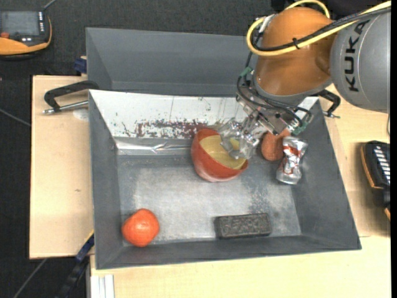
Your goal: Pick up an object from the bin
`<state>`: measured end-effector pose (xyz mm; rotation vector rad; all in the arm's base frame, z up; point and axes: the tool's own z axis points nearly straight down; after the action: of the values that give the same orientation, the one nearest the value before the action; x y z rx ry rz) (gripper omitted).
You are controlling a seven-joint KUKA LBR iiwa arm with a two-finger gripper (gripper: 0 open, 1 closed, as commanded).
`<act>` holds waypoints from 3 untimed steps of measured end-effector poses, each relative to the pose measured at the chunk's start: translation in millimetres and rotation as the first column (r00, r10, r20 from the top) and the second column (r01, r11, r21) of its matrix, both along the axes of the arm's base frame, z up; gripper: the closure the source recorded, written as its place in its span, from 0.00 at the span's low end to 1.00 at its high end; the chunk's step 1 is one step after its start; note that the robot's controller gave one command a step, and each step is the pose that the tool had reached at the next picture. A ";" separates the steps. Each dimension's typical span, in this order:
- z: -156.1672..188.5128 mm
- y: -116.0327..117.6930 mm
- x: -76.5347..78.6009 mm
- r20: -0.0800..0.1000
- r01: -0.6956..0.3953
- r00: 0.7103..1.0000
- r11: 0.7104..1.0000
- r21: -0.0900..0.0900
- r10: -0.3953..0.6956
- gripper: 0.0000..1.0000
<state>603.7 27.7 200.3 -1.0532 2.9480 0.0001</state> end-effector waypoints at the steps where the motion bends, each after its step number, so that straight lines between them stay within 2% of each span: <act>1: -58.8 -0.6 -41.2 -0.004 0.109 0.994 0.994 0.003 -0.109 1.00; 2: -128.3 -21.6 -67.3 0.003 0.095 0.995 0.995 0.003 -0.095 1.00; 3: -127.4 -30.1 -72.5 0.013 -0.025 1.000 1.000 0.003 0.025 1.00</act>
Offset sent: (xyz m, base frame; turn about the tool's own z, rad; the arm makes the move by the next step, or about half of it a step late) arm -0.0402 -0.0017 -0.0573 0.1081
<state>531.2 -2.4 72.9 -1.0850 2.9223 -0.0021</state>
